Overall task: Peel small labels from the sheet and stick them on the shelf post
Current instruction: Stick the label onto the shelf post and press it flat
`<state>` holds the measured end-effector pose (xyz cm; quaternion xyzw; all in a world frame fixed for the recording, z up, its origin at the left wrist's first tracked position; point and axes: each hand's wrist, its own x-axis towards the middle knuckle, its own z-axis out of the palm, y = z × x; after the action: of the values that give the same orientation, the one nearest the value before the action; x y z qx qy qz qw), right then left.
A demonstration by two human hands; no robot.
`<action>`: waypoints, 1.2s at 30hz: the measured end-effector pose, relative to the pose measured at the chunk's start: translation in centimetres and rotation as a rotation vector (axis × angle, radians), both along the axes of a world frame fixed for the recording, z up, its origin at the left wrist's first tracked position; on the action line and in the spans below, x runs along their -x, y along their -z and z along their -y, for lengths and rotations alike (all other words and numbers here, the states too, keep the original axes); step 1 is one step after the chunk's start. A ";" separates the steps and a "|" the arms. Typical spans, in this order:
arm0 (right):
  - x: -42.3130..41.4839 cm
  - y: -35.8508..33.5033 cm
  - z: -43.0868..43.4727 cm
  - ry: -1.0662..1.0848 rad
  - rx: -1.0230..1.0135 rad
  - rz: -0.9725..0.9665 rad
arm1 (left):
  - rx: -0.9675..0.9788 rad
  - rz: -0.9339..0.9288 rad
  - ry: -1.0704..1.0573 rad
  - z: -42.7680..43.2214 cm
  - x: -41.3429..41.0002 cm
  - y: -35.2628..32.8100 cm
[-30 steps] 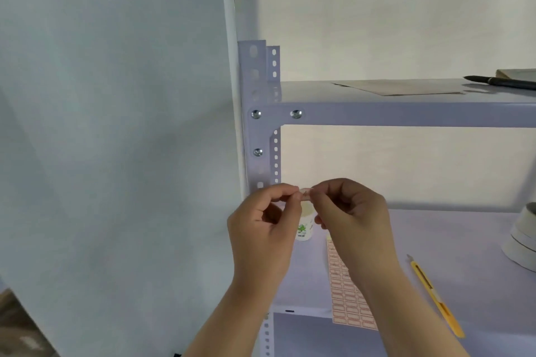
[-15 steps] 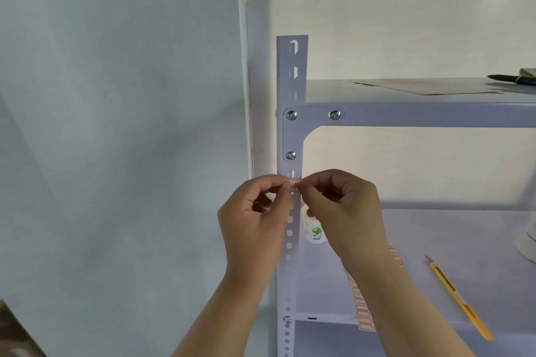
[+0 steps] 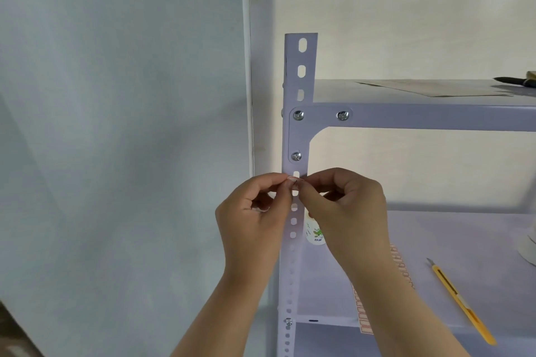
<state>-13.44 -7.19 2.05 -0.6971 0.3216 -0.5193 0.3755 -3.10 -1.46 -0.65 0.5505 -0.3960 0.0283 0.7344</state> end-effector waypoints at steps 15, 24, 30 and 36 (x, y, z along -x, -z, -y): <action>-0.5 0.2 -0.4 0.113 0.079 -0.043 | -0.011 0.111 -0.081 0.1 0.1 0.1; -0.6 0.3 -0.5 0.119 0.097 -0.048 | 0.005 0.140 -0.097 0.2 -0.1 0.2; -0.7 0.3 -0.4 0.134 0.125 -0.073 | 0.022 0.183 -0.129 0.4 -0.1 0.2; -0.7 0.4 -0.1 0.115 0.103 -0.055 | 0.022 0.195 -0.150 0.5 -0.2 0.1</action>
<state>-12.71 -7.09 1.68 -0.7099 0.3442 -0.5365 0.2997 -2.93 -1.96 -0.72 0.5649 -0.4230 0.1411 0.6943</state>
